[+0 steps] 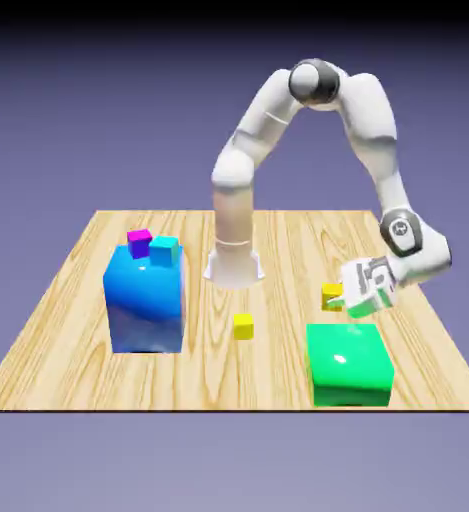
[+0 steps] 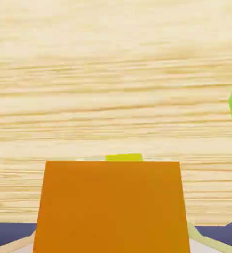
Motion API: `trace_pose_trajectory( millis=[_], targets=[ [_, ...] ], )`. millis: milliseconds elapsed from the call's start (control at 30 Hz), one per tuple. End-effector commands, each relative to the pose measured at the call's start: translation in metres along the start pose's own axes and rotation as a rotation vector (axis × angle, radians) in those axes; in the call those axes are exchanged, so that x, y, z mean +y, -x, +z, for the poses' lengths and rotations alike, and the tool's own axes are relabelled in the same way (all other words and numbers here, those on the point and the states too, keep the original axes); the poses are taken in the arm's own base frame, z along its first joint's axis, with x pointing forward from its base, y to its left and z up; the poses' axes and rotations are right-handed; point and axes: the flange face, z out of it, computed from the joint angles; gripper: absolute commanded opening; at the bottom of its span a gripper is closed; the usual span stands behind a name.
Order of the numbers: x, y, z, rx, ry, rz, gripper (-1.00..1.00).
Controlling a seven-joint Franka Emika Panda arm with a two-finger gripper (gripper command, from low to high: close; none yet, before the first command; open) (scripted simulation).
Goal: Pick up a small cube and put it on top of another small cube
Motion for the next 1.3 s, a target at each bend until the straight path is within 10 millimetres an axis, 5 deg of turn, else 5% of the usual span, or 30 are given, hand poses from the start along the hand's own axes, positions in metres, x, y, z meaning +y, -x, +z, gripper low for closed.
trace_pose_trajectory(
  millis=[0, 367, 733, 967, 1167, 1200, 1267],
  targets=[
    [0.017, 0.0, 0.005, -0.017, -0.018, 0.012, -1.0],
    [0.185, 0.03, 0.091, -0.206, -0.231, 0.162, -1.0],
    [0.31, 0.12, 0.211, -0.396, -0.432, 0.344, -1.0],
    [0.354, 0.2, 0.286, -0.518, -0.545, 0.469, -1.0],
    [0.312, 0.204, 0.332, -0.518, -0.545, 0.469, -1.0],
    [0.312, 0.204, 0.332, -0.518, -0.545, 0.469, 1.0],
    [0.323, 0.203, 0.322, -0.519, -0.544, 0.47, 1.0]
  ],
)
